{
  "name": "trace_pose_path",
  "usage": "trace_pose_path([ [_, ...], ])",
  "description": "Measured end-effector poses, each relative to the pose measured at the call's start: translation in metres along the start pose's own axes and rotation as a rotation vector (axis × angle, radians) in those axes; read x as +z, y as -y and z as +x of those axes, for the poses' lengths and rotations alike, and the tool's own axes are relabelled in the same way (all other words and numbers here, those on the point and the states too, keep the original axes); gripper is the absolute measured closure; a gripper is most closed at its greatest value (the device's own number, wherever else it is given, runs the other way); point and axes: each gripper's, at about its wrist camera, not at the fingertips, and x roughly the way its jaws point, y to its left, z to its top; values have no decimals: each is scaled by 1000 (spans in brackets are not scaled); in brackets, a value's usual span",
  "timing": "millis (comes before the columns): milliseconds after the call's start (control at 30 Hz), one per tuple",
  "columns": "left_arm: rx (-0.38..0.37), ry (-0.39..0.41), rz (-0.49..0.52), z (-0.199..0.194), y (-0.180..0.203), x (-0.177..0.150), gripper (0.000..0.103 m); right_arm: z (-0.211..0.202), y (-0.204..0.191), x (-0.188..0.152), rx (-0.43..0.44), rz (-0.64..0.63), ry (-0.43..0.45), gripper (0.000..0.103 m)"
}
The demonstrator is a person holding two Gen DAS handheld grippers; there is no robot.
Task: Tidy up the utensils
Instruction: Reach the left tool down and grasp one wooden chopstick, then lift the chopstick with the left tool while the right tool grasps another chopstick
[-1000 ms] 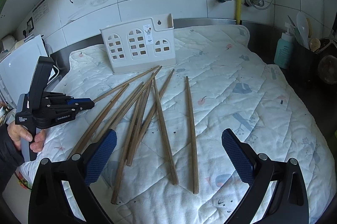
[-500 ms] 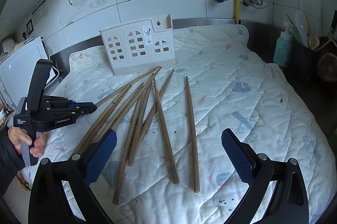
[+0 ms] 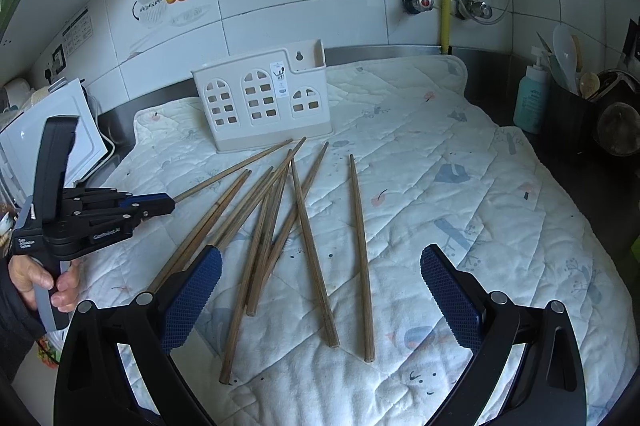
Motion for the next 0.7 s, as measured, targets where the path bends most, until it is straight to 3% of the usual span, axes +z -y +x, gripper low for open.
trace_pose_path([
  [300, 46, 159, -64, -57, 17, -10, 98, -3, 4, -11, -18, -13, -4, 9],
  [367, 42, 185, -82, -67, 20, -13, 98, 0, 4, -17, -19, -27, -21, 30],
  [567, 19, 224, -141, -82, 25, -17, 98, 14, 1, -31, 8, -46, -80, 51],
  [700, 20, 231, -158, -83, 24, -16, 98, 20, 1, -33, 24, -46, -95, 58],
])
